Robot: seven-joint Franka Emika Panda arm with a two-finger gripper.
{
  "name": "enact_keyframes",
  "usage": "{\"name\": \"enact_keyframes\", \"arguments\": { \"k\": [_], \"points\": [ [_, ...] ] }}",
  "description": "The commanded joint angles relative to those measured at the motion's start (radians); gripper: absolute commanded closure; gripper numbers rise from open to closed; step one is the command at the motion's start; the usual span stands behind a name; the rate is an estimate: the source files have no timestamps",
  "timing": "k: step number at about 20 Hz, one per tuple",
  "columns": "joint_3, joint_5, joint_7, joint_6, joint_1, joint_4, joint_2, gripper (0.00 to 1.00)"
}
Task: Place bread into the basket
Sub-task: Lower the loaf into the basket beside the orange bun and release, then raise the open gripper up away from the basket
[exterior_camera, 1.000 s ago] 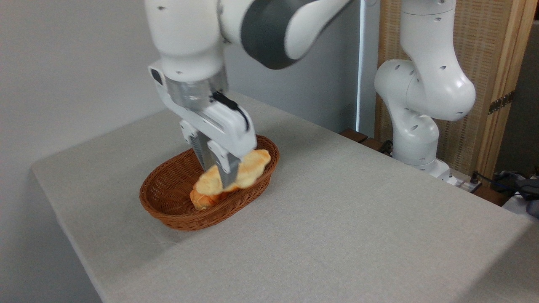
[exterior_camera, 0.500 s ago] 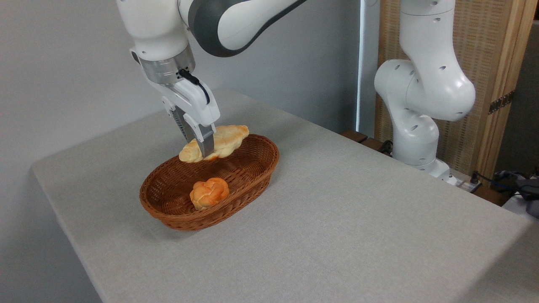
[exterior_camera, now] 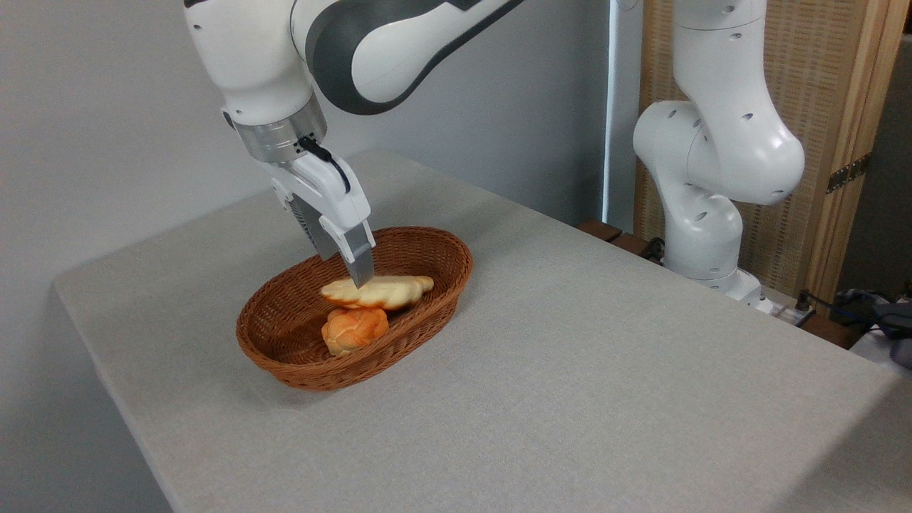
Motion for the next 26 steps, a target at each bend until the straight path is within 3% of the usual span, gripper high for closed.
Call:
{"name": "enact_keyframes", "arguments": {
  "k": [1,6,8,14,17,20,26],
  "points": [
    [0.004,0.019,-0.01,-0.009,0.003,0.031,0.001,0.0],
    [0.018,0.056,-0.012,-0.017,0.014,0.033,-0.012,0.0],
    [0.091,0.063,-0.007,-0.02,0.012,0.057,-0.029,0.0],
    [0.215,0.066,0.071,-0.021,0.012,0.084,-0.056,0.0],
    [0.257,0.126,0.174,-0.023,0.012,0.085,-0.068,0.0],
    [0.308,0.14,0.215,-0.021,0.011,0.085,-0.075,0.0],
    [0.311,0.142,0.244,-0.021,0.012,0.085,-0.075,0.0]
  ]
}}
